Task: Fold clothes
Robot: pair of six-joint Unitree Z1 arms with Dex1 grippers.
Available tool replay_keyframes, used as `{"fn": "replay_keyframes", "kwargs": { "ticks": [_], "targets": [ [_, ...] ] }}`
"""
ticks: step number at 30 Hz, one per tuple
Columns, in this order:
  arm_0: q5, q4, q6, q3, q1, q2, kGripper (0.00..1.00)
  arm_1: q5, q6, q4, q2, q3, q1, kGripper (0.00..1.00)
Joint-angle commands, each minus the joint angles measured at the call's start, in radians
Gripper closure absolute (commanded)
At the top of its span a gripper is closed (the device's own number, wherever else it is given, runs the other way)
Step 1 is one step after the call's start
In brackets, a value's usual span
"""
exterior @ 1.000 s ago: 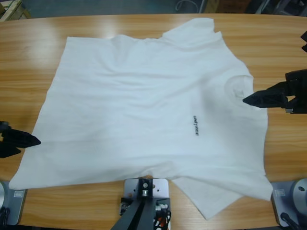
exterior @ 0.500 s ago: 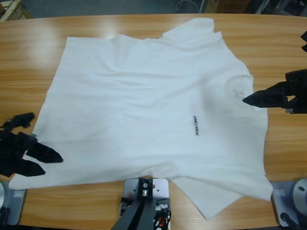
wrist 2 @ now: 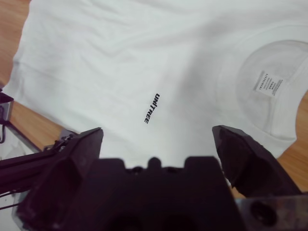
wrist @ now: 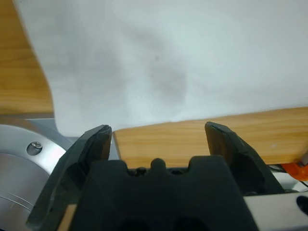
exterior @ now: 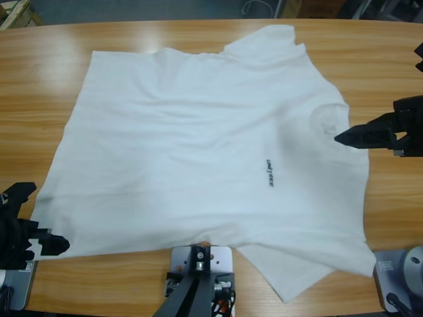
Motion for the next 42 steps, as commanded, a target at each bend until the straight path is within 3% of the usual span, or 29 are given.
{"fn": "replay_keyframes", "kwargs": {
  "ticks": [1, 6, 11, 16, 24, 30, 37, 42],
  "targets": [
    [0.115, -0.009, -0.186, -0.008, -0.270, 0.106, 0.256, 0.015, -0.002, -0.010, -0.022, 0.036, 0.009, 0.073],
    [0.120, 0.017, -0.260, -0.074, -0.431, 0.248, 0.257, 0.016, -0.002, -0.010, -0.016, 0.036, 0.009, 0.072],
    [0.146, 0.219, -0.306, -0.224, -0.504, 0.420, 0.274, 0.018, -0.002, -0.010, -0.012, 0.034, 0.009, 0.071],
    [0.215, 0.333, -0.343, -0.280, -0.506, 0.466, 0.271, 0.020, -0.002, -0.010, -0.012, 0.034, 0.009, 0.069],
    [0.189, 0.486, -0.334, -0.405, -0.506, 0.646, 0.262, 0.023, -0.002, -0.008, -0.012, 0.034, 0.009, 0.069],
    [0.168, 0.496, -0.316, -0.417, -0.506, 0.663, 0.250, 0.023, -0.003, -0.008, -0.015, 0.034, 0.009, 0.069],
    [0.159, 0.469, -0.325, -0.392, -0.504, 0.620, 0.253, 0.021, -0.003, -0.008, -0.020, 0.035, 0.009, 0.069],
    [0.153, 0.374, -0.327, -0.303, -0.400, 0.473, 0.253, 0.021, -0.003, -0.009, -0.020, 0.036, 0.009, 0.069]
  ]
}}
